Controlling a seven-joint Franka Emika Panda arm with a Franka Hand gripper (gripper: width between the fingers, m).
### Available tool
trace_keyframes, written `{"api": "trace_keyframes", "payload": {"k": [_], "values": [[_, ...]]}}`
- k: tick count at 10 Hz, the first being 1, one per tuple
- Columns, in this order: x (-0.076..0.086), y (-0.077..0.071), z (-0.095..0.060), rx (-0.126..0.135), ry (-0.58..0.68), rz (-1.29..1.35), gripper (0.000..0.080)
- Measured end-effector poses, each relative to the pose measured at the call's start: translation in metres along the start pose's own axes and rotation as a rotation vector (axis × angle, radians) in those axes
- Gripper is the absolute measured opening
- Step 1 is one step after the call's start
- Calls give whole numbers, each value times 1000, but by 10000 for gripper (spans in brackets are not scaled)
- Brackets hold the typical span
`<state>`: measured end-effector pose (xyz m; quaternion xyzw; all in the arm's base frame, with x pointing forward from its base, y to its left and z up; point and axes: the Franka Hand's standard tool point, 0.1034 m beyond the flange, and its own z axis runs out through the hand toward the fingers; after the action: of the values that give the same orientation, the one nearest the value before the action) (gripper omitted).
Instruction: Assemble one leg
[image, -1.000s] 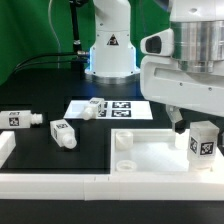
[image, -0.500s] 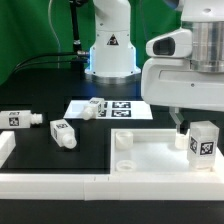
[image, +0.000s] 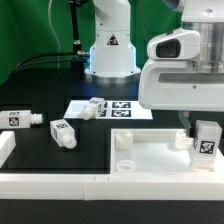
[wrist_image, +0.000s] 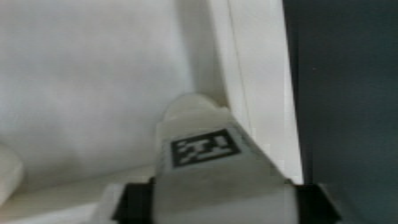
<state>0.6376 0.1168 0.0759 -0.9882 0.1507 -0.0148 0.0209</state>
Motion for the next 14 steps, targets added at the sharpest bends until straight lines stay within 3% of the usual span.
{"api": "trace_keyframes", "payload": {"k": [1,5,8,10,11,12,13,14], "values": [[0,0,0,0,-1,51,291],[0,1,2,-2,-14,546,291],[6,1,3,49,-76,1058,291],[5,1,3,52,-81,1136,291],[6,1,3,52,-79,1112,364],[5,0,4,49,-72,1031,499],[3,-2,5,45,-58,902,499],[4,-5,5,55,-36,739,620]]}}
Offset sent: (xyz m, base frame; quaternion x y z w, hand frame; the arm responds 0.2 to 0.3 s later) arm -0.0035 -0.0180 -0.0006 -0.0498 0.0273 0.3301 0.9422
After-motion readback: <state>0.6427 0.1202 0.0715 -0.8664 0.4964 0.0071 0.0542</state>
